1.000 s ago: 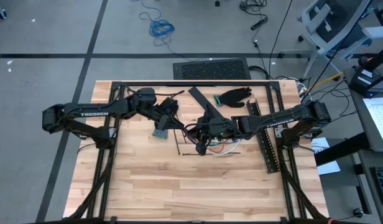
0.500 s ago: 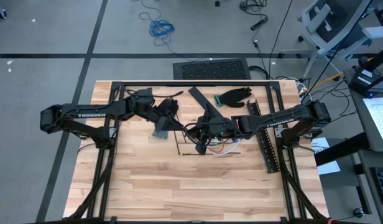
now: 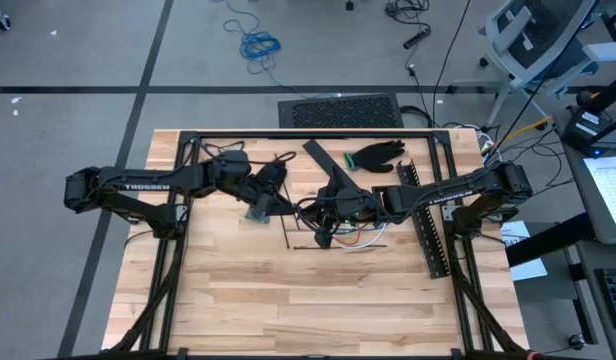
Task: Ziptie cables
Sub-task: Wrap the black zip tie on the cable
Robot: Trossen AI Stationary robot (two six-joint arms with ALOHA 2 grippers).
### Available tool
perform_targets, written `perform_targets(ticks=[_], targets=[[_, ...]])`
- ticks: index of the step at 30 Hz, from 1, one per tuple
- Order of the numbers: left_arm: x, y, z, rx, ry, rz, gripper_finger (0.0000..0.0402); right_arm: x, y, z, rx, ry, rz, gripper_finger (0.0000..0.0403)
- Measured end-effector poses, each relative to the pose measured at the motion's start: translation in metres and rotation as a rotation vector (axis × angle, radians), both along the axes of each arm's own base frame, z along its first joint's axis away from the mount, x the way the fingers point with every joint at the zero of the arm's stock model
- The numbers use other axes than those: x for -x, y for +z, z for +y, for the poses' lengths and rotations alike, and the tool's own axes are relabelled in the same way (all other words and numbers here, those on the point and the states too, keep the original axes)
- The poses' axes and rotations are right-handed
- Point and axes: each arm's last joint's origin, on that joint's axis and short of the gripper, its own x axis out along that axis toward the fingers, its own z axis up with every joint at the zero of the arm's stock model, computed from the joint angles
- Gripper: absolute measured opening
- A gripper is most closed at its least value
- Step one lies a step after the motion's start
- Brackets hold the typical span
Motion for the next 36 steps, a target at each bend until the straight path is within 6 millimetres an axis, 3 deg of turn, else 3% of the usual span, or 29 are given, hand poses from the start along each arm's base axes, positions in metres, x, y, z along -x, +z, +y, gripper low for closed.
perform_targets(ticks=[31,36], targets=[[-0.012,-0.006,0.003,-0.038,0.074,0.004,0.0183,0.0,0.0,0.0,0.001,-0.002,0.004,0.0012],[-0.012,-0.006,0.005,-0.037,0.077,0.004,0.014,0.0,-0.001,0.0,0.004,-0.006,0.009,0.0012]])
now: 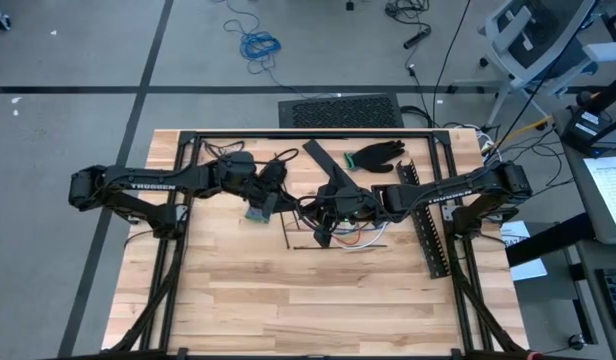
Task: Ziptie cables
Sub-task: Wrap the black zip tie on the cable
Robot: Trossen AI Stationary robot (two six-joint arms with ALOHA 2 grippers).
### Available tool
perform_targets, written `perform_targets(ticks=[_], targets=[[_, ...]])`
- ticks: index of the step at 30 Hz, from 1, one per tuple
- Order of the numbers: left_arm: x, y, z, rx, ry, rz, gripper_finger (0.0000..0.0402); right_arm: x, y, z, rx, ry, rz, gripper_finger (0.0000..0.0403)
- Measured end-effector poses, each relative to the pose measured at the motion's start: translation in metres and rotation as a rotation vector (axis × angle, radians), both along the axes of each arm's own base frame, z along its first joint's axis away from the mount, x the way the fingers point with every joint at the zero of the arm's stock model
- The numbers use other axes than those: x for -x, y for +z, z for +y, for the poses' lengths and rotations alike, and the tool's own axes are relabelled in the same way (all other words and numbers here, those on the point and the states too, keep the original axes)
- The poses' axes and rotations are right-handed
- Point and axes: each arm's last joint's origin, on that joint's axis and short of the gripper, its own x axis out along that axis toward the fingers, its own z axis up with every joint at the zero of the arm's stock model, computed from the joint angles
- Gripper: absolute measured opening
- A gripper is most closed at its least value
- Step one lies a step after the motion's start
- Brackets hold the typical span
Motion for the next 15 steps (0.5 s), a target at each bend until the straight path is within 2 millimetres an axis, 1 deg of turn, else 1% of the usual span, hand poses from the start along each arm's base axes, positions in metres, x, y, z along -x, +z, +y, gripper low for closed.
perform_targets(ticks=[1,4,10,15], targets=[[0.0,0.0,0.0,0.001,-0.002,0.0,0.0119,0.0,-0.0002,0.0,0.0,0.0,0.001,0.0011],[0.0003,-0.0003,0.0001,0.002,-0.002,0.007,0.0038,0.0002,-0.001,-0.0002,0.002,-0.002,0.009,0.0011],[0.0006,-0.0014,0.0003,0.002,0.006,0.019,0.0035,0.0004,-0.0018,-0.0002,0.002,-0.002,0.017,0.0013],[0.0011,-0.0028,0.0003,0.004,0.01,0.035,0.0035,0.0017,-0.0041,0.0,-0.043,-0.019,0.038,0.0046]])
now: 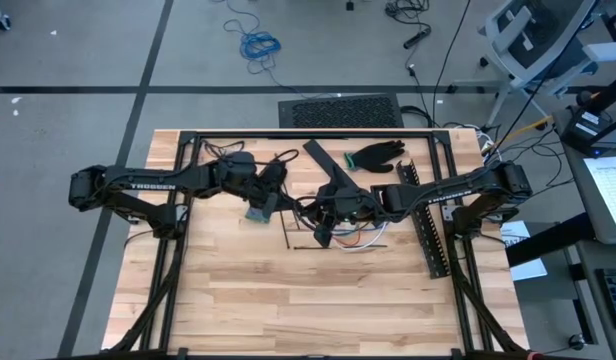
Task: Ziptie cables
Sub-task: Wrap the black zip tie on the cable
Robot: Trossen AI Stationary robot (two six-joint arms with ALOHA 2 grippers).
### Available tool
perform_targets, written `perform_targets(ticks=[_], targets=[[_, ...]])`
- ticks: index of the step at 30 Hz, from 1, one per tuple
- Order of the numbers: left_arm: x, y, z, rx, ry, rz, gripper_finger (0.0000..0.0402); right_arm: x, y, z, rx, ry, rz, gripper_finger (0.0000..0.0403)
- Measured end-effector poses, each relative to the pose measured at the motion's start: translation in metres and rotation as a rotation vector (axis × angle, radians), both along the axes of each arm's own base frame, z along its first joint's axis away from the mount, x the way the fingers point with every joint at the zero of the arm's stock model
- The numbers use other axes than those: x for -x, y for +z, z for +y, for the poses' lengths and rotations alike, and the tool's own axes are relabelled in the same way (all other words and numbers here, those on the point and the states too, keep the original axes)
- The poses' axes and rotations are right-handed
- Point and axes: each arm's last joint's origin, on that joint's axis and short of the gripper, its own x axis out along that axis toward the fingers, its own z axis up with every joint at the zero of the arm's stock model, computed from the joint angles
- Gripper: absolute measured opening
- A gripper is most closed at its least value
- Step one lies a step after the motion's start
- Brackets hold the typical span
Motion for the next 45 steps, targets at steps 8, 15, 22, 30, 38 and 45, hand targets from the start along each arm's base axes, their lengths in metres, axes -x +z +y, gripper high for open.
perform_targets(ticks=[8,15,22,30,38,45], targets=[[0.007,-0.012,0.002,-0.016,0.011,0.127,0.0035,0.012,-0.015,0.001,0.012,0.002,0.196,0.0114],[0.025,-0.011,0.001,-0.128,0.08,0.267,0.0035,0.017,-0.021,0.0,0.013,-0.012,0.276,0.0154],[0.028,0.024,-0.006,-0.165,0.029,0.188,0.0035,0.019,-0.022,0.0,0.023,-0.006,0.303,0.0152],[0.031,0.03,-0.038,-0.204,-0.15,0.229,0.0035,0.046,-0.04,-0.01,0.218,-0.106,0.625,0.0151],[0.041,0.018,-0.062,-0.48,-0.108,0.382,0.0035,0.064,-0.065,-0.014,0.195,-0.135,0.729,0.0151],[0.041,-0.007,-0.086,-0.507,-0.157,0.405,0.0035,0.062,-0.086,-0.002,0.055,-0.08,0.623,0.0151]])
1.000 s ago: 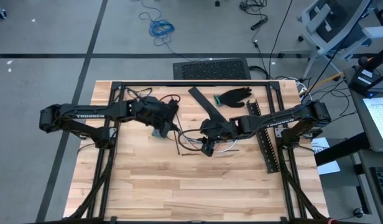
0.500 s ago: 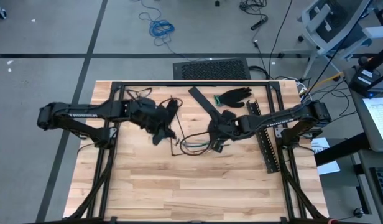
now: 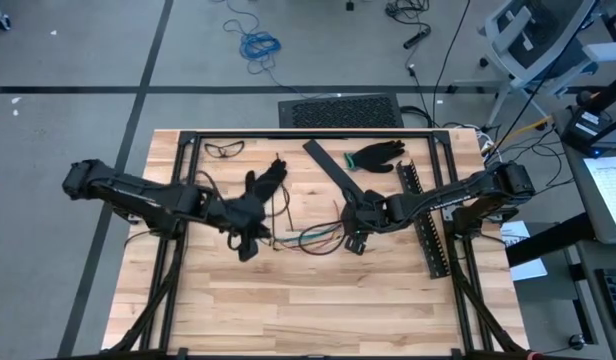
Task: Ziptie cables
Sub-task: Wrap the black zip tie on the cable
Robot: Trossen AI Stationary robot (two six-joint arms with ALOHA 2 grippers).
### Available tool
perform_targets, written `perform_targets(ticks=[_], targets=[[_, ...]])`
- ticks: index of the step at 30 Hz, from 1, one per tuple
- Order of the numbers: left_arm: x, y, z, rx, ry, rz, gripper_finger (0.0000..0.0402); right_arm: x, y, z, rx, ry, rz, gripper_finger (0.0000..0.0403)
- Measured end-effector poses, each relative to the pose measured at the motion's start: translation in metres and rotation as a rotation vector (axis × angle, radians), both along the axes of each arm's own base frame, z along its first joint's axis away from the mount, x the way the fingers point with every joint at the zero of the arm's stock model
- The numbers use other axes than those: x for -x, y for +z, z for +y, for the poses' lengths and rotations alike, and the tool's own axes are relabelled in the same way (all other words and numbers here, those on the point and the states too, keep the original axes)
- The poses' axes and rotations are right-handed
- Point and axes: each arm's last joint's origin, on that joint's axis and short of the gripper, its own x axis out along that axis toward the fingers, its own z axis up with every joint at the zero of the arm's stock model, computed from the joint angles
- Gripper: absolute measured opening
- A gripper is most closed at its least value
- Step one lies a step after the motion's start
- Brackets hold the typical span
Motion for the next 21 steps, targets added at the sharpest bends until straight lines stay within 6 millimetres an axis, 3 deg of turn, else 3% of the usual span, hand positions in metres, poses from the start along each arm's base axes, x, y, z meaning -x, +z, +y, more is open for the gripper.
perform_targets(ticks=[5,14,21], targets=[[-0.007,-0.018,-0.02,0.051,-0.031,-0.023,0.0035,0.004,0.002,0.005,0.002,0.016,-0.001,0.0151],[-0.019,-0.054,-0.058,0.044,-0.144,0.114,0.0037,0.013,0.023,-0.001,0.027,0.003,-0.067,0.0151],[-0.028,-0.077,-0.08,0.166,-0.047,0.172,0.0125,0.02,0.039,-0.008,0.033,0.004,-0.122,0.0151]])
